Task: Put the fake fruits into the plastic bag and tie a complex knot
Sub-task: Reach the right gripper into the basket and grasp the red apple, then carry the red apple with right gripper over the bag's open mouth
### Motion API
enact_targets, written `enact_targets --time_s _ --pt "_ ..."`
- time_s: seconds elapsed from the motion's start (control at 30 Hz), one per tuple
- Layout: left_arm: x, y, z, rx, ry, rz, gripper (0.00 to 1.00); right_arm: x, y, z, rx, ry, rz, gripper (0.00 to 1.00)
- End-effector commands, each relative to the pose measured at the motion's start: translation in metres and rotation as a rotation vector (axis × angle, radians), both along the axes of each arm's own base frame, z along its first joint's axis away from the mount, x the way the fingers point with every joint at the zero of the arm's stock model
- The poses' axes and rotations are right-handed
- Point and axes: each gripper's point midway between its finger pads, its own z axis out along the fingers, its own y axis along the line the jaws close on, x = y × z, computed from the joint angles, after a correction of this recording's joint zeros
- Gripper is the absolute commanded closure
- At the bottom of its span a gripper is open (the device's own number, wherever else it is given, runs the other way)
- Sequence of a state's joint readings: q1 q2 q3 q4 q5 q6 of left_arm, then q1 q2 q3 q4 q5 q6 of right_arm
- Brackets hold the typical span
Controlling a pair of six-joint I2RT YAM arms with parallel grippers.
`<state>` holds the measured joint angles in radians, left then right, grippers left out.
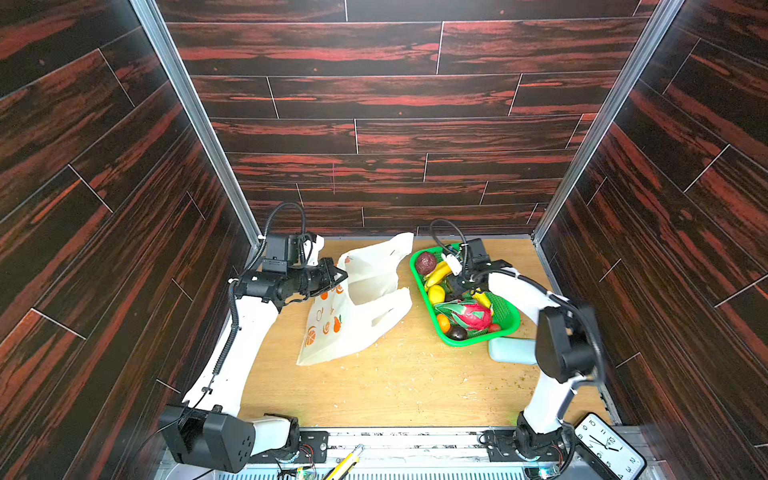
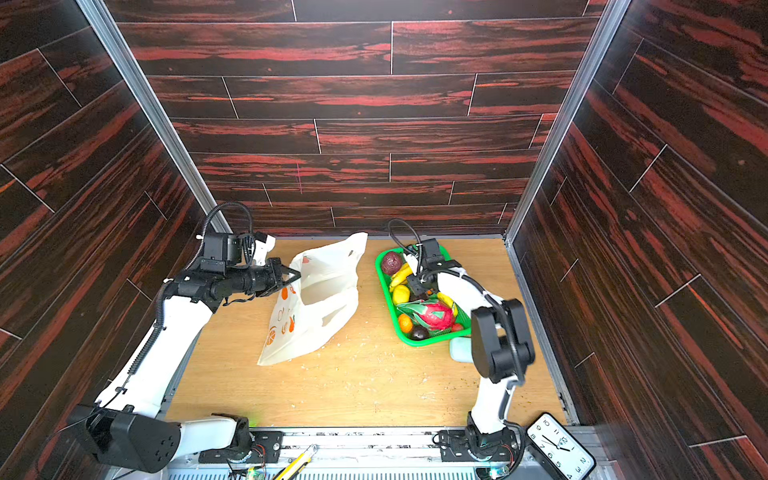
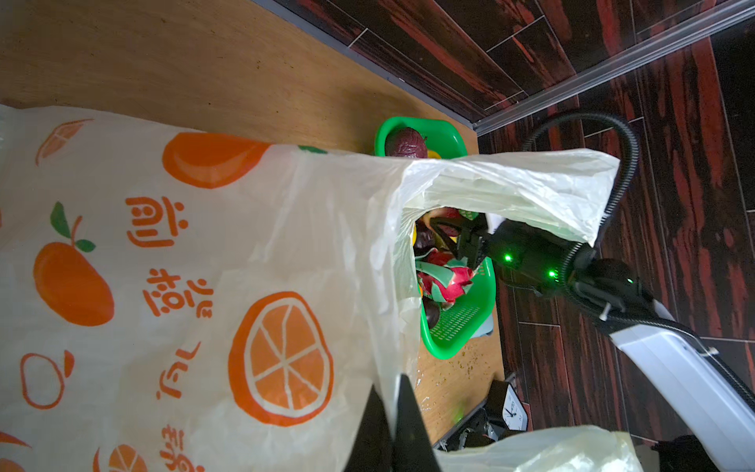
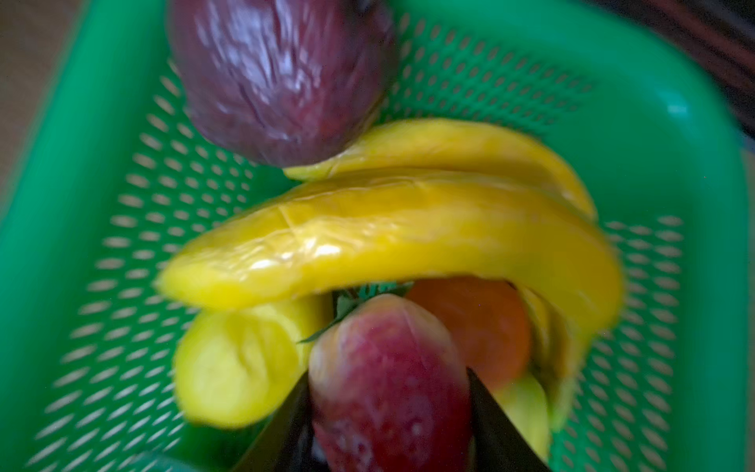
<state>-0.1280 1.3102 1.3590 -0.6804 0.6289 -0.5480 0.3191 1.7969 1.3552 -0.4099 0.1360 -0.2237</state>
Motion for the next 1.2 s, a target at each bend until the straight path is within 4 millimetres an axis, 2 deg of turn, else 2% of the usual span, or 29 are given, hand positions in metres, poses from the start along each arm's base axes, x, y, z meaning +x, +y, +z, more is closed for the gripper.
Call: enact_targets --time_s 0.0,0.3,0.33,0.53,0.7,0.87,1.03,1.17 --pt "-0.002 -0.003 0.005 -0.040 -0.006 -0.019 1.00 -0.006 -0.005 0.047 0.121 -0.094 -0.060 0.70" --pt "0.001 -0.008 0.007 -0.102 0.002 -0.012 1.00 -0.043 -0.016 0.119 0.297 -0.243 -0.130 0.76" --pt "0.006 -0.009 0.011 -0.114 -0.026 -0.011 1.00 -0.048 -0.016 0.126 0.317 -0.253 -0.133 0.76" --pt "0.011 -0.011 0.007 -0.132 -0.011 -0.005 1.00 -0.085 -0.004 0.170 0.495 -0.284 -0.087 0.77" --pt "0.016 -0.013 0.005 -0.155 -0.007 -0.002 1.00 -0.116 0.021 0.192 0.685 -0.233 0.006 0.77" --pt "0.018 -0.015 0.005 -0.163 -0.006 -0.006 1.00 -0.142 0.054 0.199 0.813 -0.183 0.102 0.78" --pt "0.017 -0.015 0.004 -0.165 -0.005 -0.012 1.00 -0.154 0.097 0.206 0.873 -0.167 0.214 0.78" --pt "0.014 -0.017 0.006 -0.175 -0.004 -0.029 1.00 -0.151 0.137 0.216 0.906 -0.177 0.313 0.78"
